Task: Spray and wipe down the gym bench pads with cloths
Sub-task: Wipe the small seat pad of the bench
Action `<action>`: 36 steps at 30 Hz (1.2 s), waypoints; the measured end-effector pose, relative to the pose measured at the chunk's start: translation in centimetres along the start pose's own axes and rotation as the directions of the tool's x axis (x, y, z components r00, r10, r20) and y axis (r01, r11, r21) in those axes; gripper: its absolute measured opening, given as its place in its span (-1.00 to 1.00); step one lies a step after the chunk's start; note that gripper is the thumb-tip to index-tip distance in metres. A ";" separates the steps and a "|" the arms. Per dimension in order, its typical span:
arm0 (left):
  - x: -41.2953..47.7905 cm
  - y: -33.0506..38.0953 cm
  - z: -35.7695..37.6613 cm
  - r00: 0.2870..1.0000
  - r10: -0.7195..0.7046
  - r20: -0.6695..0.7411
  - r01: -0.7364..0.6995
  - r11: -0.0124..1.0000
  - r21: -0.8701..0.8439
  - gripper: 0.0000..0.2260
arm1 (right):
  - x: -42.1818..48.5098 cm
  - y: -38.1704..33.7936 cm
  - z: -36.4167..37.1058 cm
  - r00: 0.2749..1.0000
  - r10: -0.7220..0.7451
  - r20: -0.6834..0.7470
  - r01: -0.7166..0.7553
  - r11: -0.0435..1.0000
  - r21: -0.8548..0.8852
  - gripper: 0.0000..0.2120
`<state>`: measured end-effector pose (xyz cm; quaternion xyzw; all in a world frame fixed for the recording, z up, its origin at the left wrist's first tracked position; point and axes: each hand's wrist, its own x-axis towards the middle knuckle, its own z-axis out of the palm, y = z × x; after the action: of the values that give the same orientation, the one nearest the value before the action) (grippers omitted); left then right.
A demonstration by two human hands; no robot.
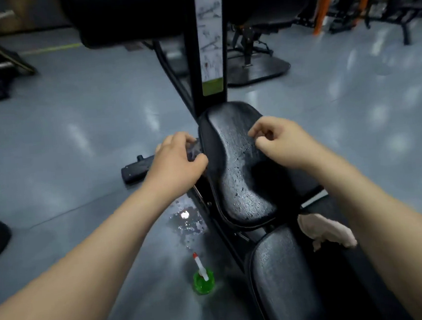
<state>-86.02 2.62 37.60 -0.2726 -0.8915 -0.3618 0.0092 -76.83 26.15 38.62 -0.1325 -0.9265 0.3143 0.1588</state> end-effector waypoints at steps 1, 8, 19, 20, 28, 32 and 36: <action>1.0 0.1 -1.4 0.999 0.021 -0.030 -0.021 1.000 0.018 -0.66 | 1.6 -1.1 0.2 1.000 -0.013 -0.026 0.014 0.999 0.032 -0.84; 8.0 2.0 -9.1 0.976 0.134 -0.175 -0.103 0.979 0.175 -0.66 | 10.1 -9.9 -0.3 0.976 -0.104 -0.192 0.136 0.977 0.164 -0.93; 13.7 3.9 -17.0 0.710 0.398 -0.581 -0.125 0.883 0.453 -0.62 | 17.1 -19.9 -0.4 0.878 -0.295 -0.377 0.383 0.906 0.183 -0.59; 14.2 3.9 -17.6 0.723 0.379 -0.577 -0.100 0.884 0.456 -0.56 | 17.5 -20.3 -0.3 0.876 -0.296 -0.381 0.383 0.907 0.175 -0.55; 15.8 3.7 -19.0 0.748 0.354 -0.562 -0.084 0.890 0.449 -0.71 | 19.3 -20.7 0.0 0.808 -0.277 -0.520 0.380 0.920 0.100 -0.93; 15.3 3.3 -19.3 0.721 0.396 -0.568 -0.131 0.884 0.450 -0.82 | 18.1 -20.1 -0.6 0.830 -0.284 -0.480 0.369 0.925 0.090 -0.91; 13.5 3.5 -18.5 0.710 0.419 -0.566 -0.125 0.866 0.484 -0.82 | 15.5 -18.6 -1.6 0.833 -0.290 -0.471 0.397 0.906 0.145 -0.93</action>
<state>-99.16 -0.88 56.39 -0.2515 -0.8344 -0.2326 0.4318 -93.09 18.07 54.72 -0.0101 -0.8308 0.3505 0.4322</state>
